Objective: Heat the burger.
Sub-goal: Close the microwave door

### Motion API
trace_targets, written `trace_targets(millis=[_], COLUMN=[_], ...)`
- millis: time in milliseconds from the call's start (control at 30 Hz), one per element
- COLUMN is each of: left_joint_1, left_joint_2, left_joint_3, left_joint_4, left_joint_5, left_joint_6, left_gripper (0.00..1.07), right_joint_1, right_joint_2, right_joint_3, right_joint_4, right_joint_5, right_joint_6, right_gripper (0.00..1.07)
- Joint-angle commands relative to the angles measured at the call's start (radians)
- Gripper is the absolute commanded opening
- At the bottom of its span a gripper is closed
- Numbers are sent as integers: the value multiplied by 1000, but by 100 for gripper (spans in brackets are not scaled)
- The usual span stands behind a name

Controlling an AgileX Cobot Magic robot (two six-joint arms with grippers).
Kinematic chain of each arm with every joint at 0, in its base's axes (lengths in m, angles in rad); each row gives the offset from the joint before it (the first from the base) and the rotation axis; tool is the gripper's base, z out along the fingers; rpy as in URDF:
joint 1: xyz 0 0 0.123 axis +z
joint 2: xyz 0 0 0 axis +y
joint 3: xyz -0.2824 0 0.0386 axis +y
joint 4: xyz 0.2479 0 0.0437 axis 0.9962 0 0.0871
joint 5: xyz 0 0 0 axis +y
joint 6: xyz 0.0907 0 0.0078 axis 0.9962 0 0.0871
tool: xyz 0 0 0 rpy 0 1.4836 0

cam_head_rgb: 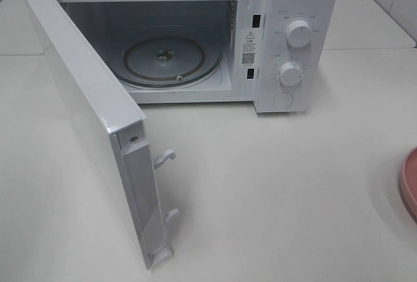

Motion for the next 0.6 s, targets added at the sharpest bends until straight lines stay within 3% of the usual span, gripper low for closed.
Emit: trace_targets(millis=[33,67,100,133,167,300,400,467,600], left_joint_1=[3,3,3,3,3,3,3,3,3], left_joint_2=[80,80,96,96,121,211,237,336,434], left_joint_3=[-4,-4,0,0,20,112,137,216,252], left_joint_4=[14,14,14,14,13,-3,-8,-8,15], left_joint_5=[-162,-162,-197,-197,-283,-517,-572,-785,-908], left_joint_6=[14,14,14,14,18,17,17,17,17], left_gripper=[26,26,9,9,0,0,0,0,0], right_joint_1=[-3,-3,-3,-3,-3,-3,-3,-3,-3], right_joint_2=[-30,-30,-30,-30,-30,-30,-30,-30,-30], right_joint_3=[2,2,2,2,2,2,2,2,2], right_joint_4=[1,1,1,1,1,1,1,1,1], right_joint_5=[-7,-7,-7,-7,-7,-7,-7,-7,-7], right_joint_6=[-6,-6,-6,-6,-6,-6,-6,-6,-6], right_gripper=[74,74,74,74,74,74,74,74,74])
